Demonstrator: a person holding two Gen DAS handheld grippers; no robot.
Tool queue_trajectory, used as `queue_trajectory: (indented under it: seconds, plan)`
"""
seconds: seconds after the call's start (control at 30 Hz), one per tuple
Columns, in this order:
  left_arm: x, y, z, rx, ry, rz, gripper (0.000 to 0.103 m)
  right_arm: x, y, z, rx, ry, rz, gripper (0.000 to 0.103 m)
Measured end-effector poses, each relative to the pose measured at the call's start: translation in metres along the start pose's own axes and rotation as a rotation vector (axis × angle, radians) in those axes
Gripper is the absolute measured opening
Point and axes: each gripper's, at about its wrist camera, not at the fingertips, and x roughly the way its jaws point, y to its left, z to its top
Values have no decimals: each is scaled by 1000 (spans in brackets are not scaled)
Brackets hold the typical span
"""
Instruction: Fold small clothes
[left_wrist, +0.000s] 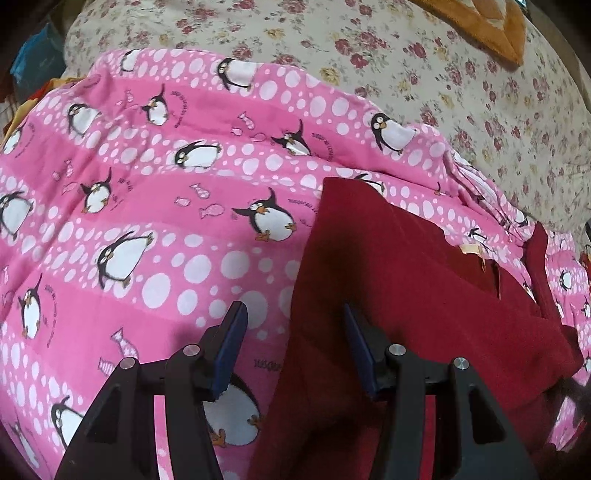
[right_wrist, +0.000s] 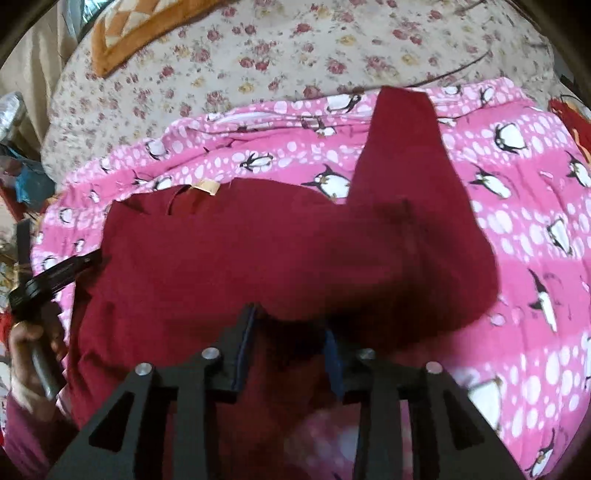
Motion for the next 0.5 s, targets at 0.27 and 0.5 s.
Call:
queue_trajectory:
  seconds: [0.27, 0.5]
  plan:
    - [17, -16, 6, 121, 37, -29, 6, -24, 1, 14, -7, -70, -29, 64]
    - [-3, 11, 13, -5, -32, -43, 0, -17, 1, 15, 4, -47, -26, 64]
